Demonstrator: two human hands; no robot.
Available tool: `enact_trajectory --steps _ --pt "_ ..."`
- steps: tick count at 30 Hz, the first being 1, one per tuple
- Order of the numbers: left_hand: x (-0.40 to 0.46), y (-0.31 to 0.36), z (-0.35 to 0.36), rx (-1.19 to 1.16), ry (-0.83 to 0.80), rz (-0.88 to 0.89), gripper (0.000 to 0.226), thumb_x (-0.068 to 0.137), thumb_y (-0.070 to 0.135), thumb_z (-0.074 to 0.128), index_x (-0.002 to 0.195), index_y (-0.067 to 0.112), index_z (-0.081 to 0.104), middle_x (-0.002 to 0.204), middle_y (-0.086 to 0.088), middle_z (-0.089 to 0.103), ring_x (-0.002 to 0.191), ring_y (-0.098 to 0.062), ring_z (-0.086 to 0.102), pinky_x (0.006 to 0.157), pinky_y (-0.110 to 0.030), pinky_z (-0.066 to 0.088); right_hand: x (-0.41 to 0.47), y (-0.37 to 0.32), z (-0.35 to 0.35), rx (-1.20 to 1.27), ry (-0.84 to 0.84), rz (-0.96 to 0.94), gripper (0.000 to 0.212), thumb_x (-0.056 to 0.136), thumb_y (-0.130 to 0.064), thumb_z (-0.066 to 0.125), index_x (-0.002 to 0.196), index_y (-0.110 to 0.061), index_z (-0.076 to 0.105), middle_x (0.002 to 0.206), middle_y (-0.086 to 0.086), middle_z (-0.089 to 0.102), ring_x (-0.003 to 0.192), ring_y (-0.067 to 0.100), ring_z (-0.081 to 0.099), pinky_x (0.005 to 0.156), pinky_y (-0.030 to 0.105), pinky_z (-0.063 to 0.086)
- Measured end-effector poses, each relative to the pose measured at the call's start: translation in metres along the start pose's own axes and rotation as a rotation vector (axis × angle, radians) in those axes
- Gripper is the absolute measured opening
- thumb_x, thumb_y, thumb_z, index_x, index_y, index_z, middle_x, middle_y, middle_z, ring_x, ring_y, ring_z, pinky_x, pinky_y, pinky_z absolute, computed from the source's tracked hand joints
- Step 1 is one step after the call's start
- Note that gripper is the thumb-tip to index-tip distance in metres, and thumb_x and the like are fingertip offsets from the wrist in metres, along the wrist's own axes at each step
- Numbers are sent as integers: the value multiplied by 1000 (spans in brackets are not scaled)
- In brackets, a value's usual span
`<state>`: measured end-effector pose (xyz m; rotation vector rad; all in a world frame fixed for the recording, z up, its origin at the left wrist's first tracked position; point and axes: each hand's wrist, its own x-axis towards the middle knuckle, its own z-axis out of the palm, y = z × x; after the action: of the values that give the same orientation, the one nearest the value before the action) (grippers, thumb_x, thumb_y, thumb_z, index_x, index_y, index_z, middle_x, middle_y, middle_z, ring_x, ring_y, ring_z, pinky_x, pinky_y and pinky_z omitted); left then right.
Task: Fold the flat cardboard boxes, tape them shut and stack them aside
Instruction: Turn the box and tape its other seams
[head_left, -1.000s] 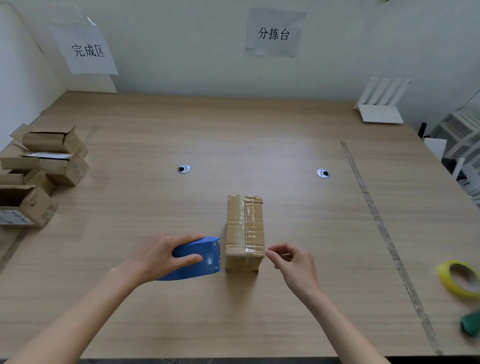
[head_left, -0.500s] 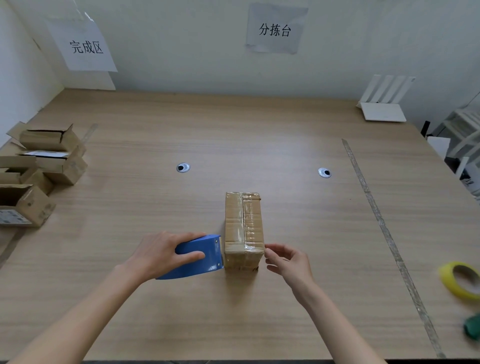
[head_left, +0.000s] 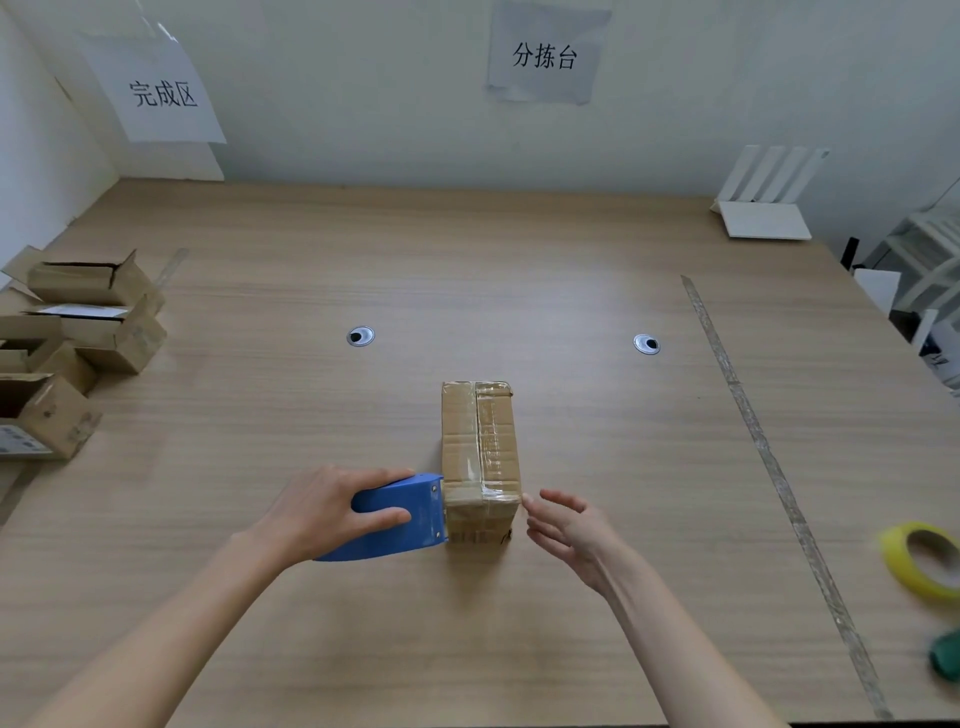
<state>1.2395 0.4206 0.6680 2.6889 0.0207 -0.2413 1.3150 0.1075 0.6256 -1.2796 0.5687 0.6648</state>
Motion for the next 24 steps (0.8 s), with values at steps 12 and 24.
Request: enact_trajectory --steps 12,24 --pt "-2 -3 1 -25 1 -1 58 73 84 43 129 68 46 109 35 66 88 2 61 74 -26 52 -10 -32 19 -1259 -315 -1154 9 91 -13 75 98 -14 80 98 -4 71 87 14 64 78 35 54" --pt "-7 -3 -3 -72 9 -17 54 72 83 45 126 74 41 105 38 64 90 4 60 75 -27 52 14 -35 7 -1685 -343 -1691 13 89 -5 74 98 -12 67 93 0 57 81 20 53 57 32 51"
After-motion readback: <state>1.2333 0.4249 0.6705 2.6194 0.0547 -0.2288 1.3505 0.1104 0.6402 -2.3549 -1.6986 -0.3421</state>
